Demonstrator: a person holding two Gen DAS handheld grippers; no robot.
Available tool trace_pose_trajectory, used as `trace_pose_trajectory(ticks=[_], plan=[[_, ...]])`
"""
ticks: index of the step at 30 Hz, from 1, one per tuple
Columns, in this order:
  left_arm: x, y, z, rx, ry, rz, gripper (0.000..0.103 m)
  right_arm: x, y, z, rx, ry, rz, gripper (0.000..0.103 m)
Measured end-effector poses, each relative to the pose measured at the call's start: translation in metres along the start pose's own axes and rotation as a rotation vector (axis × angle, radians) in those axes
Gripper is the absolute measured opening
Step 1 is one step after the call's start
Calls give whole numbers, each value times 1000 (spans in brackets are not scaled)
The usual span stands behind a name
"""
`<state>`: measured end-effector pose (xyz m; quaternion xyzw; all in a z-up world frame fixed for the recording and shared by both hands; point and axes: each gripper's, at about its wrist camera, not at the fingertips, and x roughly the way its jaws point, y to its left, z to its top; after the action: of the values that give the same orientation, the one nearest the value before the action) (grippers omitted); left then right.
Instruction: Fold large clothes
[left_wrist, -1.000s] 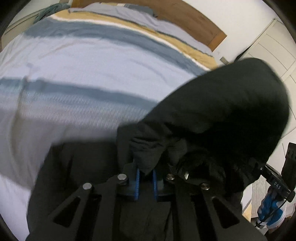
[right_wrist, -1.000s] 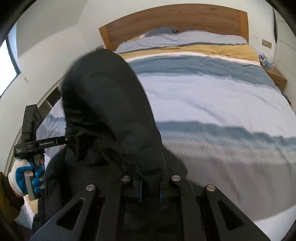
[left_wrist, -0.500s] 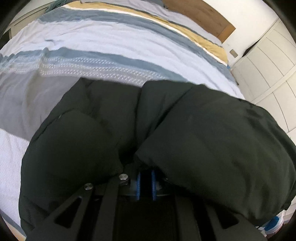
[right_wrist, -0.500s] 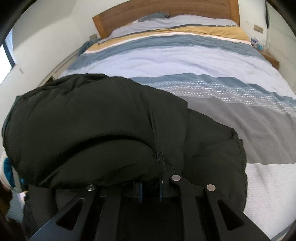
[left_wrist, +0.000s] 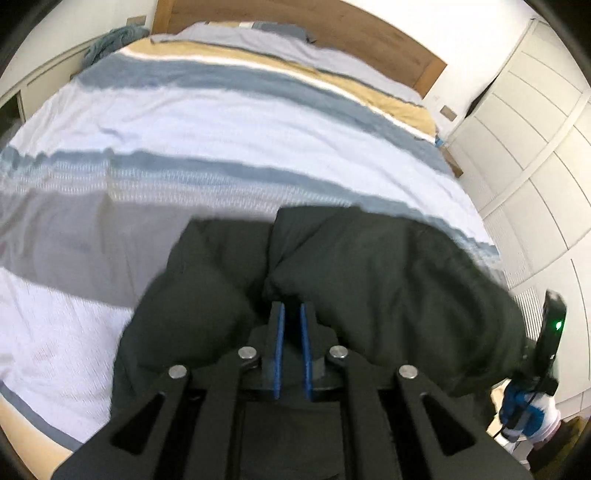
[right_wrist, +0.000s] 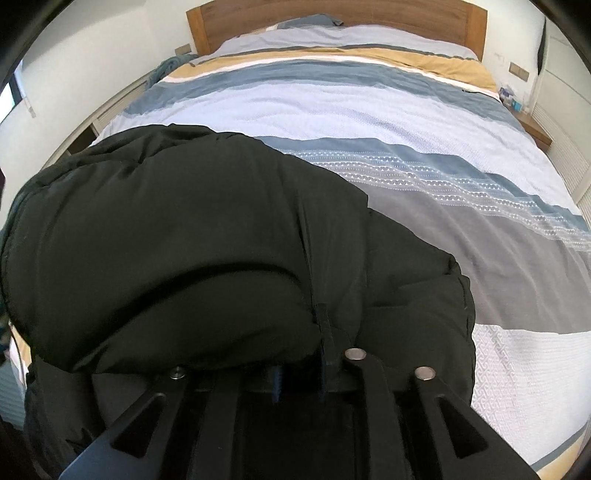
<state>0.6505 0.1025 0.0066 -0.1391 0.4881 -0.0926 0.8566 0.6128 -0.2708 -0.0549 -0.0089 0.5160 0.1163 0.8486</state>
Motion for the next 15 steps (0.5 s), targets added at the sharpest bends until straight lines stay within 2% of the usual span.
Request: trace_pose_trajectory(ticks=[1, 3, 4, 9, 15], plan=[[-2, -3, 7, 5, -5, -3, 13, -3, 0, -1, 3, 3, 1, 47], [-4, -11, 21, 15, -11, -11, 22, -10, -4, -1, 5, 11, -1, 63], [-4, -13, 26, 17, -13, -18, 26, -15, -6, -1, 1, 14, -3, 63], [15, -35, 64, 37, -2, -59, 29, -46, -21, 6, 7, 22, -22, 64], [53, -62, 107, 104, 12, -70, 30, -78, -21, 58, 20, -89, -2, 64]])
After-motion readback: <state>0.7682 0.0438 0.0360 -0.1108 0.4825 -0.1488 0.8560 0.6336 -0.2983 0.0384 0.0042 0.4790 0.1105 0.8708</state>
